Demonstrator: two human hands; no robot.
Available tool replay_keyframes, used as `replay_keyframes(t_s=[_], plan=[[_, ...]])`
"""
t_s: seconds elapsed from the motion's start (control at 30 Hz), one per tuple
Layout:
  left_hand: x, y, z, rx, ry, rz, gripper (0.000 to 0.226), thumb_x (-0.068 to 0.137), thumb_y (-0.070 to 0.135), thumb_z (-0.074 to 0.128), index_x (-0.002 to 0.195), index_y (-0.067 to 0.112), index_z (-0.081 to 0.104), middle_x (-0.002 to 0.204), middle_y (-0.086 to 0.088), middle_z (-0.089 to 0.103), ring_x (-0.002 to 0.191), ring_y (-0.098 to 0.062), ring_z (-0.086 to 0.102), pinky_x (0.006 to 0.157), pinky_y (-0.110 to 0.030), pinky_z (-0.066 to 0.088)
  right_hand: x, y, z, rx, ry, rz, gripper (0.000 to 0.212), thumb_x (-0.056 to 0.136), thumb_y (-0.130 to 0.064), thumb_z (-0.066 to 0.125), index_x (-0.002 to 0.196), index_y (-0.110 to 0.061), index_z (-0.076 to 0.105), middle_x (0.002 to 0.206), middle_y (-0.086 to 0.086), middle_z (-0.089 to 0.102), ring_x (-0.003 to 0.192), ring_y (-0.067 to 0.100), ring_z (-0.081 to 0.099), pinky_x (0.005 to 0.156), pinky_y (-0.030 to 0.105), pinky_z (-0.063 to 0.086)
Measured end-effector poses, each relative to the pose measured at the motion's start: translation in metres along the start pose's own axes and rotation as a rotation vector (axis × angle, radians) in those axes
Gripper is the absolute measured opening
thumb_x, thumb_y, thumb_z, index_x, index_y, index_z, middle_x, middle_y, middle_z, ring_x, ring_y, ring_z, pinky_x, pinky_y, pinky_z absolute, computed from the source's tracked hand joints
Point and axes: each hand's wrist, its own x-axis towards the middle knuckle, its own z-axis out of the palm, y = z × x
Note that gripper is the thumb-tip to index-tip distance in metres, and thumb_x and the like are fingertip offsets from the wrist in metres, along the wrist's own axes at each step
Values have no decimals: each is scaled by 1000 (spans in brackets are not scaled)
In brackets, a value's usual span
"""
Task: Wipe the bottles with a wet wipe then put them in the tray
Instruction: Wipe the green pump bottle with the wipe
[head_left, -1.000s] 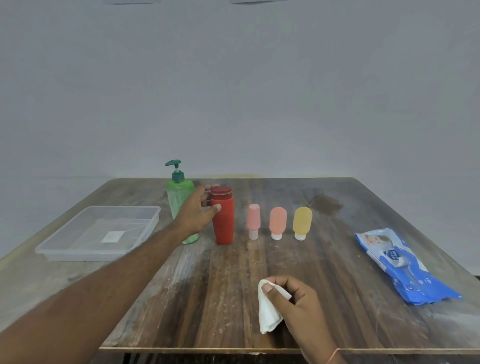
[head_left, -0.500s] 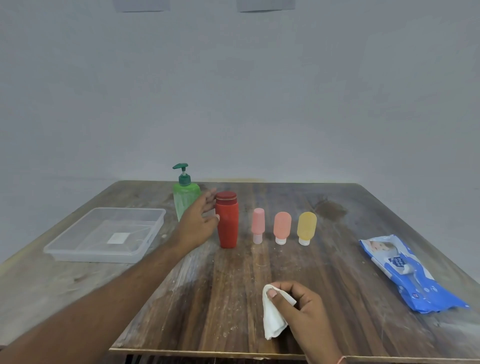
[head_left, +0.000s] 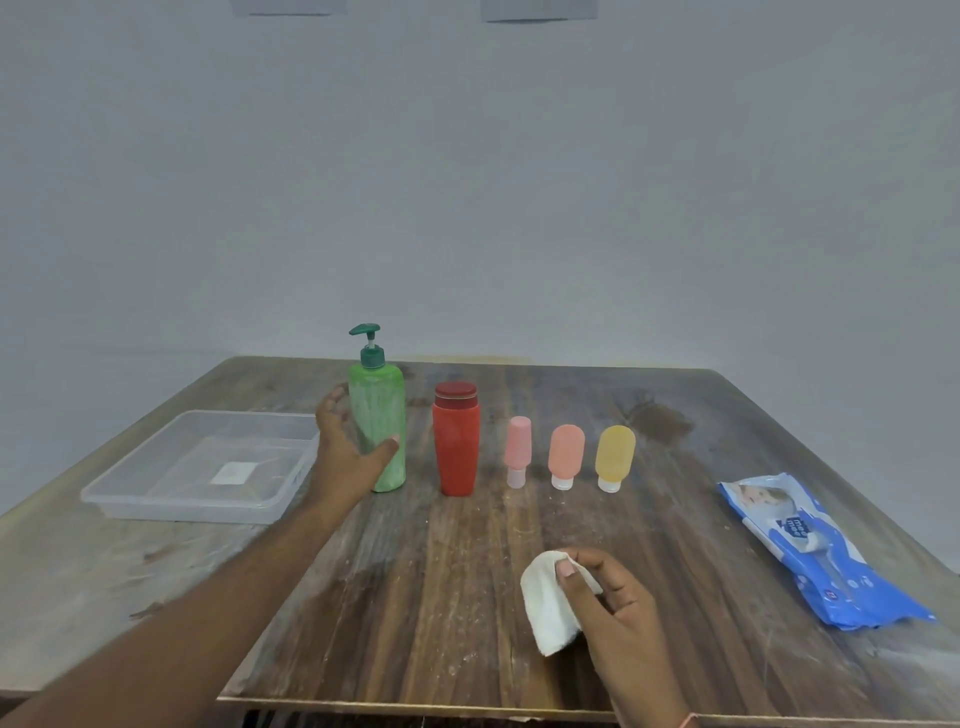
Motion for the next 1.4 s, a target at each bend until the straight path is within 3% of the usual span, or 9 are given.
replay_keyframes(t_s=[0.1,0.3,0.5,0.7,0.83,0.93,1.03,1.2,1.4], plan=[[12,-7,1,-95,-74,-138,85,85,22,90,151,27,37,131,2,64,123,-21,65,93,-37,55,-1,-3,3,60,21,24,14,88,-34,73,98,-33,83,104,0,81,98,22,77,78,36,63],[-8,-8,-8,-83,51,-147,53,85,33,89,130,13,67,118,-1,75,109,-21,72,91,-42,61,-2,-8,0,80,-30,16,23,94,-20,71,106,-35,85,113,-1,82,105,16,77,84,27,61],[-73,4,-15,-880,-9,-426,36,94,21,74,129,19,65,116,-4,77,91,-19,70,75,-35,59,-2,-5,-4,139,-87,47,35,91,8,74,119,-14,75,104,10,81,92,21,77,75,27,63],[-122,19,8,-1116,-311,-613,38,90,29,74,124,12,70,112,-7,79,106,-28,78,111,-63,46,-6,-8,-6,44,-170,27,19,91,11,73,95,-5,81,111,9,82,104,20,77,85,32,60],[-122,16,23,-1194,-352,-720,73,87,72,65,123,9,75,109,-7,76,94,-30,75,98,-61,54,-10,-12,-3,39,-149,4,16,97,-1,74,96,-14,83,98,10,81,75,21,70,58,29,52],[-116,11,24,-1275,-530,-676,107,79,96,48,146,14,63,117,-8,69,87,-27,67,87,-47,53,-9,-10,-2,-7,-185,5,33,102,1,65,99,-24,87,89,15,79,58,26,61,48,32,47],[-113,8,26,-1265,-557,-662,116,79,98,39,153,10,55,124,-9,69,83,-22,65,81,-41,53,-8,-7,-1,-34,-196,23,43,104,6,55,99,-22,87,97,13,79,60,24,62,51,32,50],[-111,7,29,-1234,-498,-666,117,80,98,38,144,3,62,109,-10,73,90,-29,73,81,-41,59,-8,-14,5,-18,-262,93,29,97,-30,61,110,-23,85,107,12,74,77,21,64,67,36,58],[-111,9,32,-1230,-411,-654,116,76,102,34,129,4,69,86,-7,64,75,-26,67,86,-46,57,-4,-4,40,-89,-111,25,29,97,-7,76,117,-27,81,112,-1,81,90,21,79,68,37,67]])
